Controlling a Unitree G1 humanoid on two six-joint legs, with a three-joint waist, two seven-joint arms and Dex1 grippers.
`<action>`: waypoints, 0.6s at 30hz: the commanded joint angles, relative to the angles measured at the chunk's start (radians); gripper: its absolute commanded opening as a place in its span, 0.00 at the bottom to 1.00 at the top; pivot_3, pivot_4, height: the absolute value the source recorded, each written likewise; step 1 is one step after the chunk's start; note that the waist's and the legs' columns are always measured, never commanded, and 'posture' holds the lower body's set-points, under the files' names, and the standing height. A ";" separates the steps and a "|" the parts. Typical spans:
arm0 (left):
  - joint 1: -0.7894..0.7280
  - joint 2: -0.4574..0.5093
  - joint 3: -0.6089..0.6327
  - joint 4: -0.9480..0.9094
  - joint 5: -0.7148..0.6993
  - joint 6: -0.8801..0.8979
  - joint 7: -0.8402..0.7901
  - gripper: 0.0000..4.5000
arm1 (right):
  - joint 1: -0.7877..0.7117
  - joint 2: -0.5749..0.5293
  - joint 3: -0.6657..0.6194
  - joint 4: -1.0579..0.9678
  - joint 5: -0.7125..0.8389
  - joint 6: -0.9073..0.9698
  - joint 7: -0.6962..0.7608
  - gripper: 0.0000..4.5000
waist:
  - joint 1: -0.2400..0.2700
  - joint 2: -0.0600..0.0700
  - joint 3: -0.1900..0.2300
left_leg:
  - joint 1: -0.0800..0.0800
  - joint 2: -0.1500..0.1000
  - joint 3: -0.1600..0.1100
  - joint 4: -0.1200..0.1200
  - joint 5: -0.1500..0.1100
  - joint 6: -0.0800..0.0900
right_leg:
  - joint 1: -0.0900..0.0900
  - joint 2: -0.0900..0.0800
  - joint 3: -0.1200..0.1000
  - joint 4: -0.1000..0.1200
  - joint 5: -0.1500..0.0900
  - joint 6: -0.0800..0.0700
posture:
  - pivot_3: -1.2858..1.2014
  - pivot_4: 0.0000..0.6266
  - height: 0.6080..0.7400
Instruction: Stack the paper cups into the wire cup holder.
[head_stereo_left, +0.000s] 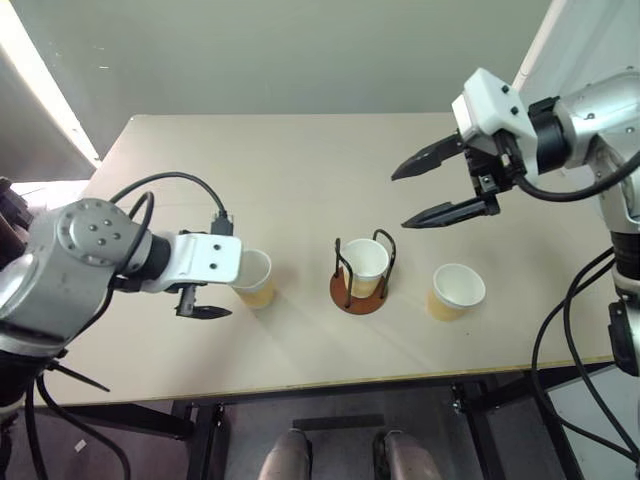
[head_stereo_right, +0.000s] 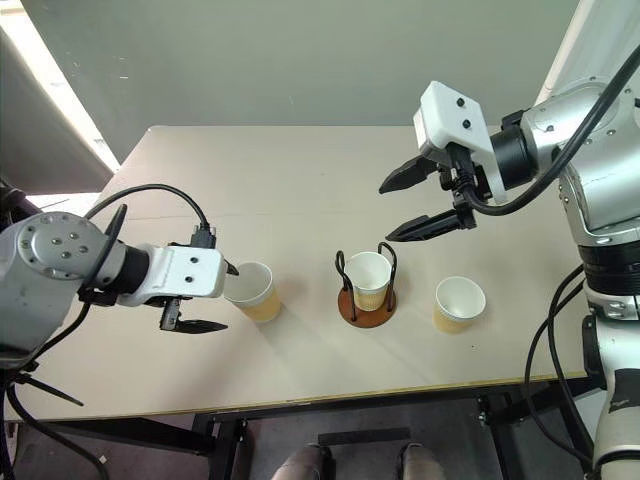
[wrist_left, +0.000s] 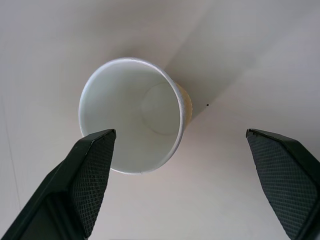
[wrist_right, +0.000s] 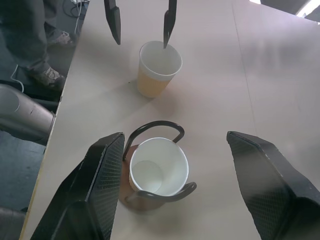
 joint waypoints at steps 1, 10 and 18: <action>-0.022 -0.024 -0.020 0.034 0.032 -0.029 0.014 1.00 | -0.021 -0.005 -0.026 -0.021 0.016 0.005 -0.012 0.75 | 0.000 0.000 0.000 | 0.000 0.000 0.000 0.000 0.000 0.000 | 0.000 0.000 0.000 0.000 0.000 0.000 | 0.52 0.24 1.00; -0.069 -0.112 -0.090 0.126 0.092 -0.091 0.011 0.88 | -0.016 -0.009 -0.025 -0.030 0.021 0.012 -0.024 0.75 | 0.001 0.000 0.000 | 0.000 0.000 0.000 0.000 0.000 0.000 | 0.000 0.000 0.000 0.000 0.000 0.000 | 0.52 0.24 1.00; -0.147 -0.147 -0.085 0.187 0.068 -0.119 -0.044 0.25 | -0.016 -0.017 -0.023 -0.031 0.026 0.020 -0.017 0.75 | 0.001 0.000 0.000 | 0.000 0.000 0.000 0.000 0.000 0.000 | 0.000 0.000 -0.001 0.000 0.000 0.000 | 0.52 0.24 1.00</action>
